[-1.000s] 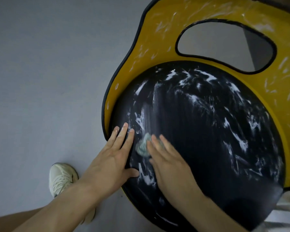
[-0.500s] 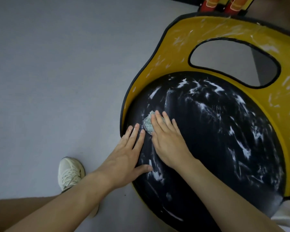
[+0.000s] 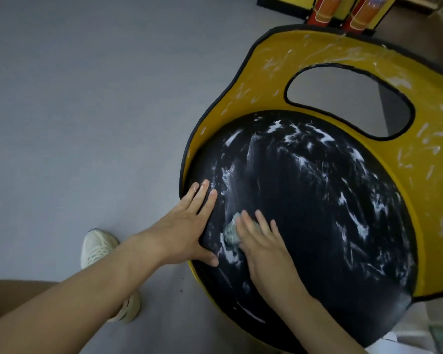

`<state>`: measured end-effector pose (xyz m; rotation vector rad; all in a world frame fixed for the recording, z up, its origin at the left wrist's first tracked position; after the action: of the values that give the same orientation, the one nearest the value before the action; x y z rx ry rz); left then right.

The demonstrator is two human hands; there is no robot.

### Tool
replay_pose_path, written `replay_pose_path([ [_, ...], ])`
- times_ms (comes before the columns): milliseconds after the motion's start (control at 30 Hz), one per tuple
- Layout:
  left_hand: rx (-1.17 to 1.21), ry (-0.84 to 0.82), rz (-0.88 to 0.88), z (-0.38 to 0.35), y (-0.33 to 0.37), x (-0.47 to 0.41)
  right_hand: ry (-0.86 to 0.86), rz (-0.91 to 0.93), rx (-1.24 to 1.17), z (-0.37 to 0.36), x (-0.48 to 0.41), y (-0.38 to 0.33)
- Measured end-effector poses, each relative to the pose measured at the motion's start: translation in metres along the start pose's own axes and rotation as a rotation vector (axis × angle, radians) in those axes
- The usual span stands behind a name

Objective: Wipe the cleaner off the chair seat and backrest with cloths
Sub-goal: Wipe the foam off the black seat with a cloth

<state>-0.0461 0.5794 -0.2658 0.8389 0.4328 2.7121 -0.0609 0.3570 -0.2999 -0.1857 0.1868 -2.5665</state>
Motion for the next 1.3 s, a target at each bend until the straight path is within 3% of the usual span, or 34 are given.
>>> replay_pose_path([
  [200, 0.012, -0.009, -0.022, -0.001, -0.006, -0.002, -0.002, -0.061, -0.11, 0.018, -0.085, -0.005],
  [467, 0.018, 0.014, -0.007, -0.005, -0.005, -0.002, 0.077, 0.167, -0.086, -0.002, 0.053, -0.027],
  [600, 0.021, 0.022, -0.009, -0.004, -0.005, -0.003, 0.085, 0.188, -0.04, 0.003, 0.008, -0.023],
  [700, 0.042, 0.015, -0.017, -0.003, -0.005, -0.002, 0.095, 0.09, -0.116, 0.009, -0.027, -0.029],
  [933, -0.001, -0.015, -0.007, -0.001, -0.004, -0.003, 0.167, 0.153, -0.155, -0.008, 0.057, -0.033],
  [1067, -0.003, -0.025, -0.013, 0.003, -0.004, -0.002, 0.16, 0.196, -0.07, -0.001, 0.027, -0.033],
  [1200, 0.03, -0.032, -0.023, 0.004, -0.006, -0.002, 0.1, 0.051, -0.137, 0.013, -0.031, -0.043],
  [1300, 0.012, -0.008, -0.018, 0.002, -0.006, -0.003, 0.118, -0.019, -0.16, 0.012, -0.006, -0.051],
])
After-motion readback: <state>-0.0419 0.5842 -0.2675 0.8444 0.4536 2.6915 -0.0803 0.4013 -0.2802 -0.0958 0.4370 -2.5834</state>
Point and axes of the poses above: each hand's wrist, its own x-axis away from the middle knuckle, its own z-axis out of the back of the hand, y = z × x, the point moved 1 cm from there along -x, towards the middle knuckle, and after that the axes turned 2 degrees about -x, right-handed, at the moved point
